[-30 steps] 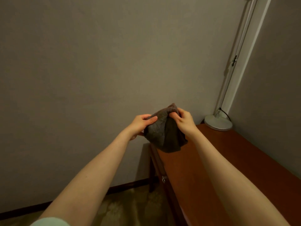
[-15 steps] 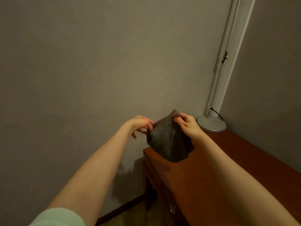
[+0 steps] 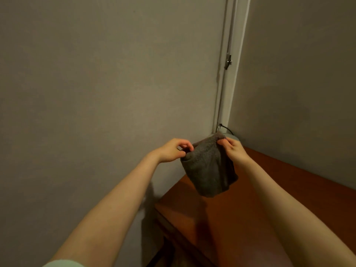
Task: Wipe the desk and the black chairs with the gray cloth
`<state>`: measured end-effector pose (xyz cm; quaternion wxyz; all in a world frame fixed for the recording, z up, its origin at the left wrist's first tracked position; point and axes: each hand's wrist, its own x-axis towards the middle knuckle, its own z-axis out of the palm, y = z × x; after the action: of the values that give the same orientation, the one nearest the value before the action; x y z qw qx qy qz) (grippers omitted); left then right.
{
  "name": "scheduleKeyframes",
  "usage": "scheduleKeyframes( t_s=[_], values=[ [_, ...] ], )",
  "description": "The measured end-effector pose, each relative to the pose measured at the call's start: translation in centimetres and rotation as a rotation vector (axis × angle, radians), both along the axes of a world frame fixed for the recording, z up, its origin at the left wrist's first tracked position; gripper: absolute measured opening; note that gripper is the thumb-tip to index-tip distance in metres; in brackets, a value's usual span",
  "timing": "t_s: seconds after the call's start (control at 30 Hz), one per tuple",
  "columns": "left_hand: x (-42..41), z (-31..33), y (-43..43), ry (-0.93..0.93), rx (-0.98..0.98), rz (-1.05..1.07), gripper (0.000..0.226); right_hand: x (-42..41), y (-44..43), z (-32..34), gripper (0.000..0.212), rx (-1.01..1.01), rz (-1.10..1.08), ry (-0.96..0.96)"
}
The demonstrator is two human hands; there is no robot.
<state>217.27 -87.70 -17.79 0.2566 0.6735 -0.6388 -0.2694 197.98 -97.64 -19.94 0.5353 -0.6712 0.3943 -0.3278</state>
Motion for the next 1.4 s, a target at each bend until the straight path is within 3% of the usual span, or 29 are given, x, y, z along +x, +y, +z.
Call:
scheduleKeyframes(
  t_s=[0.13, 0.2, 0.3, 0.37, 0.43, 0.5, 0.6, 0.7, 0.77, 0.83, 0.87, 0.9, 0.97, 1.03, 1.1, 1.23, 1.3, 1.4],
  values=[
    [-0.4, -1.2, -5.0, -0.225, 0.014, -0.106, 0.026, -1.1, -3.5, -0.8, 0.021, 0.050, -0.133, 0.007],
    [-1.0, -1.5, -7.2, -0.225, -0.005, -0.099, 0.022, -1.8, -5.5, -1.2, 0.024, 0.091, -0.182, 0.005],
    [-2.5, -1.5, -10.8, 0.130, -0.016, 0.013, 0.022, -2.9, -9.0, -1.8, 0.024, 0.207, -0.236, -0.035],
    [-4.0, -1.2, -13.4, 0.434, 0.054, 0.079, 0.015, -3.5, -11.6, -2.4, 0.025, 0.261, -0.287, -0.072],
    [-5.7, -1.4, -15.9, 0.618, 0.126, 0.104, 0.015, -3.9, -13.9, -2.8, 0.031, 0.291, -0.348, -0.129],
    [-7.2, -2.4, -18.4, 0.716, 0.161, 0.146, 0.020, -4.4, -16.0, -3.4, 0.034, 0.338, -0.397, -0.183],
    [-7.6, -5.2, -22.2, 0.789, 0.175, 0.242, 0.049, -5.2, -18.2, -4.6, 0.035, 0.448, -0.443, -0.246],
    [-8.0, -7.5, -25.7, 0.980, 0.139, 0.411, 0.077, -5.7, -20.4, -6.1, 0.035, 0.568, -0.539, -0.327],
    [-9.0, -8.5, -27.8, 1.120, 0.207, 0.474, 0.055, -5.7, -22.0, -7.4, 0.028, 0.660, -0.598, -0.434],
    [-9.7, -9.5, -29.0, 1.070, 0.381, 0.442, 0.017, -5.3, -23.2, -8.7, 0.017, 0.742, -0.621, -0.516],
    [-9.8, -10.3, -29.7, 0.970, 0.396, 0.438, 0.014, -5.2, -24.0, -9.3, 0.016, 0.767, -0.629, -0.536],
    [-9.6, -11.3, -30.3, 0.893, 0.339, 0.472, 0.020, -5.0, -24.7, -10.0, 0.017, 0.784, -0.637, -0.553],
    [-9.2, -13.0, -32.1, 0.946, 0.206, 0.470, 0.044, -4.8, -26.2, -11.5, 0.016, 0.836, -0.661, -0.599],
    [-9.1, -13.8, -33.7, 1.028, 0.167, 0.401, 0.056, -4.3, -28.0, -13.2, 0.020, 0.890, -0.709, -0.666],
    [-8.5, -14.5, -35.5, 0.967, 0.190, 0.356, 0.063, -3.5, -29.4, -14.5, 0.031, 0.940, -0.784, -0.678],
    [-5.8, -16.6, -40.3, 0.761, 0.166, 0.366, 0.058, -0.9, -33.1, -16.9, 0.038, 0.909, -0.851, -0.619],
    [-4.7, -17.7, -42.3, 0.563, 0.126, 0.382, 0.056, 0.4, -34.7, -17.6, 0.034, 0.892, -0.831, -0.598],
    [-3.4, -19.6, -44.2, 0.323, 0.103, 0.408, 0.054, 1.4, -36.7, -19.0, 0.036, 0.743, -0.821, -0.330]
  ],
)
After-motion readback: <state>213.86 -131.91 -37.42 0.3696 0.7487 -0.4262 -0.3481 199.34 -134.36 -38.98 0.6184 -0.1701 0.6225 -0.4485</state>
